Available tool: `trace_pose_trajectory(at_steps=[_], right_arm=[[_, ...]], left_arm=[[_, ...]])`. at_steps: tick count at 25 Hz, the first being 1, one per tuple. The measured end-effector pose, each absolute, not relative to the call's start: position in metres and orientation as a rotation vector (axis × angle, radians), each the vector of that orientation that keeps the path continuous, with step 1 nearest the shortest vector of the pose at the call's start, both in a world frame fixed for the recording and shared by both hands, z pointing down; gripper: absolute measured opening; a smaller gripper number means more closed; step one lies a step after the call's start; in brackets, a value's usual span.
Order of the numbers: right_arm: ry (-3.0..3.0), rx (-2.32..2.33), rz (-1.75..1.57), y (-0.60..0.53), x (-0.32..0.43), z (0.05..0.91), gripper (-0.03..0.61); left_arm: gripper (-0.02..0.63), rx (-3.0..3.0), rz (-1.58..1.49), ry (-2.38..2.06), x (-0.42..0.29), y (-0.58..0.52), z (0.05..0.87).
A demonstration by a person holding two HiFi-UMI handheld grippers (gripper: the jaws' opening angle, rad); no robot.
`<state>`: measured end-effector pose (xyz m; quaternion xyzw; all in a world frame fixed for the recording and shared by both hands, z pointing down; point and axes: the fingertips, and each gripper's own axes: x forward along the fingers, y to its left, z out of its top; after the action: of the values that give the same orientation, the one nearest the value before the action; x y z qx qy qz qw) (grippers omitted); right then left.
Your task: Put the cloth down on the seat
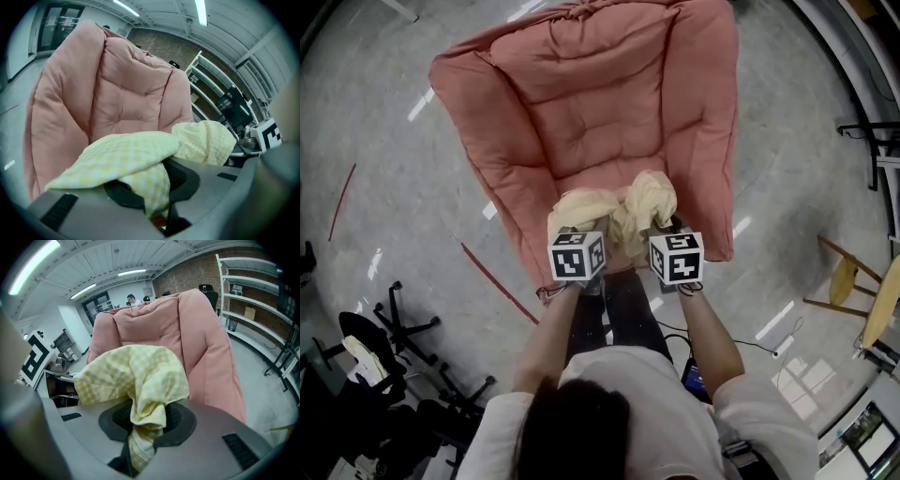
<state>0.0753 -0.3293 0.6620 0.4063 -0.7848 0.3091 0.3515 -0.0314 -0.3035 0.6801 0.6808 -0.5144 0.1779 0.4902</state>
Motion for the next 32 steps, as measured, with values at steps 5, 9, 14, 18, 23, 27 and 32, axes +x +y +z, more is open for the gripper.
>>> trace_pose_trajectory(at_steps=[5,9,14,18,23,27,32], right_arm=[[-2.008,1.011,0.811,-0.339,0.074,0.696,0.101],[-1.999,0.998,0.827,-0.347,0.075,0.725,0.101],[-1.972,0.982,0.852,-0.36,0.075,0.764,0.101],[-1.946,0.958,0.88,-0.367,0.077,0.799,0.101],[-1.926,0.923,0.922,-0.37,0.074,0.832,0.103],[-1.919,0.905,0.927,-0.372,0.075,0.853,0.108],[-1.895,0.899,0.946,-0.374,0.074,0.87,0.151]], left_arm=[[0.087,1.603,0.424,-1.245,-0.031,-0.309,0.716],[0.087,1.571,0.431,-1.236,-0.031,-0.316,0.743],[0.087,1.55,0.455,-1.232,-0.029,-0.33,0.775],[0.087,1.527,0.483,-1.226,-0.025,-0.336,0.806],[0.087,1.526,0.508,-1.219,-0.026,-0.342,0.837],[0.087,1.527,0.51,-1.206,-0.021,-0.346,0.854],[0.087,1.522,0.509,-1.198,-0.017,-0.352,0.869]])
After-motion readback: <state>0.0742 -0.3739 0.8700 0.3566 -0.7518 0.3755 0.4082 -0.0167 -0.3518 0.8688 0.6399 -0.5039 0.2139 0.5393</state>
